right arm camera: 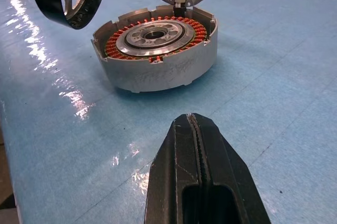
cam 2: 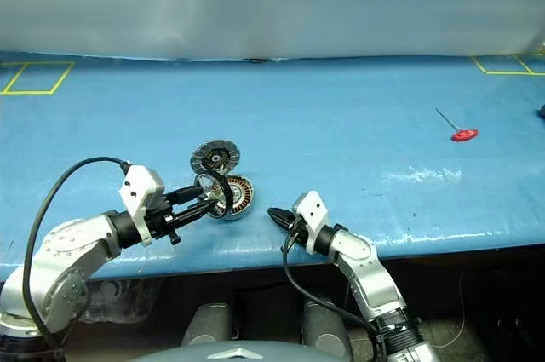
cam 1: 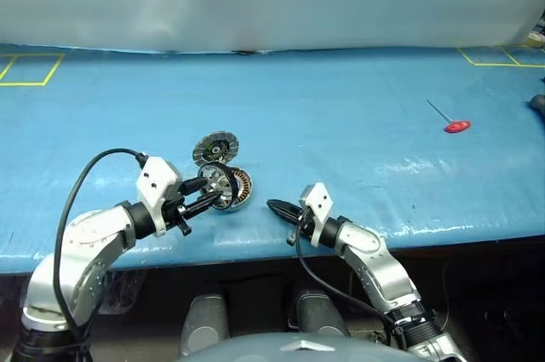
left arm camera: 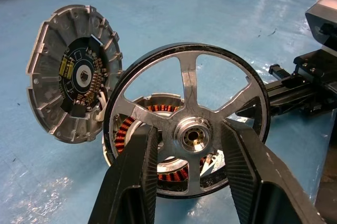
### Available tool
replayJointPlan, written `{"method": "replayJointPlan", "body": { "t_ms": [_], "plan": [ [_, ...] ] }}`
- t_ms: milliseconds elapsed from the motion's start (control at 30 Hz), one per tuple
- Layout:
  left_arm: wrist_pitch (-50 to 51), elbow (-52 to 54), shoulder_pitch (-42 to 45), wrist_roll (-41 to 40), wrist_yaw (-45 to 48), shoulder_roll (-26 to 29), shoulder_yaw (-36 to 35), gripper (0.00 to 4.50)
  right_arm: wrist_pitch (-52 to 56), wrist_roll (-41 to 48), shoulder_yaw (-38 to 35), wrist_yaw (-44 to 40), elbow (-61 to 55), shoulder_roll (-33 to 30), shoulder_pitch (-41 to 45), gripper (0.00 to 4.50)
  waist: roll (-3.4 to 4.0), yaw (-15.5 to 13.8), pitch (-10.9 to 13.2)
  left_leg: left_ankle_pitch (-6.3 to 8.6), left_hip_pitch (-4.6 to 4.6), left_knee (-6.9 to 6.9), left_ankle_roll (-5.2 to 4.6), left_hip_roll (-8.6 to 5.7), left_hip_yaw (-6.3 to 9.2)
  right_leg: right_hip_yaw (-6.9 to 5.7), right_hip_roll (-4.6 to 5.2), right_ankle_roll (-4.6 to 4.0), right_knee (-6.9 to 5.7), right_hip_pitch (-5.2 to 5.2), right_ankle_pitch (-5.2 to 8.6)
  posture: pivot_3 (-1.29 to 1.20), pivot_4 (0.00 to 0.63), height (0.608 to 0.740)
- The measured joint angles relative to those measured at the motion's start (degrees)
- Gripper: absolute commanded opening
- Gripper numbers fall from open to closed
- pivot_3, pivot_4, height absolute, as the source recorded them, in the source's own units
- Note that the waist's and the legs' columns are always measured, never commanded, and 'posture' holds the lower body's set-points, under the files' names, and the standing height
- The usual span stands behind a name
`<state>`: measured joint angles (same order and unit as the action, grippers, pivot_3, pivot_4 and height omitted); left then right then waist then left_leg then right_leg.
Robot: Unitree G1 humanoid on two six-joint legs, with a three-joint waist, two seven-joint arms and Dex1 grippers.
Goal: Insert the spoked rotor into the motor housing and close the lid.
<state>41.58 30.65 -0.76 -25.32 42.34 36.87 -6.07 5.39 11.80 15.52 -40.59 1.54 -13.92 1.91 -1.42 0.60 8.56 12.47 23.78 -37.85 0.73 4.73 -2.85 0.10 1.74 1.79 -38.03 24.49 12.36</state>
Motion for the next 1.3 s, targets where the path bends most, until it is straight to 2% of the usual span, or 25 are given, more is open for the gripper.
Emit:
{"method": "replayJointPlan", "body": {
  "t_ms": [133, 433, 700, 1300],
  "plan": [
    [4.03, -3.94, 7.2, -1.01, 2.63, 3.85, 2.33, 1.52, -0.25, -0.25, 0.19, -0.39, 0.65, 0.37, 0.31, 0.0, 0.0, 0.06, 0.0, 0.0, 0.02, 0.02, 0.0, -0.01, -0.02, 0.08, -0.04, 0.0, 0.02, 0.01, 0.0, 0.0, 0.15, 0.74],
    [11.4, -10.07, 19.49, -2.45, 5.4, 6.7, 7.53, 1.52, -1.49, -0.45, 0.39, -0.38, 0.72, 1.36, 0.14, 0.0, 0.0, 0.21, 0.0, 0.0, 0.0, 0.24, 0.0, -0.01, -0.04, 0.24, -0.17, -0.01, 0.08, 0.06, 0.0, 0.0, 0.15, 0.74],
    [14.01, -11.82, 20.74, -2.22, 6.58, 9.41, 12.19, 1.52, -2.41, -0.46, 0.76, -0.52, 0.72, 2.2, -0.03, 0.0, 0.0, 0.16, 0.0, 0.0, 0.0, 0.25, 0.0, -0.02, -0.07, 0.31, -0.17, -0.01, 0.1, 0.08, 0.0, 0.0, 0.15, 0.74],
    [15.67, -12.88, 26.04, -1.04, 7.92, 11.13, 17.89, 1.52, -2.76, -2.38, 1.72, -0.47, 0.76, 2.86, 0.3, 0.0, 0.0, 0.09, 0.01, 0.0, 0.0, 0.25, 0.0, -0.03, -0.1, 0.41, -0.21, -0.01, 0.1, 0.1, 0.0, 0.0, 0.15, 0.74]
  ]
}}
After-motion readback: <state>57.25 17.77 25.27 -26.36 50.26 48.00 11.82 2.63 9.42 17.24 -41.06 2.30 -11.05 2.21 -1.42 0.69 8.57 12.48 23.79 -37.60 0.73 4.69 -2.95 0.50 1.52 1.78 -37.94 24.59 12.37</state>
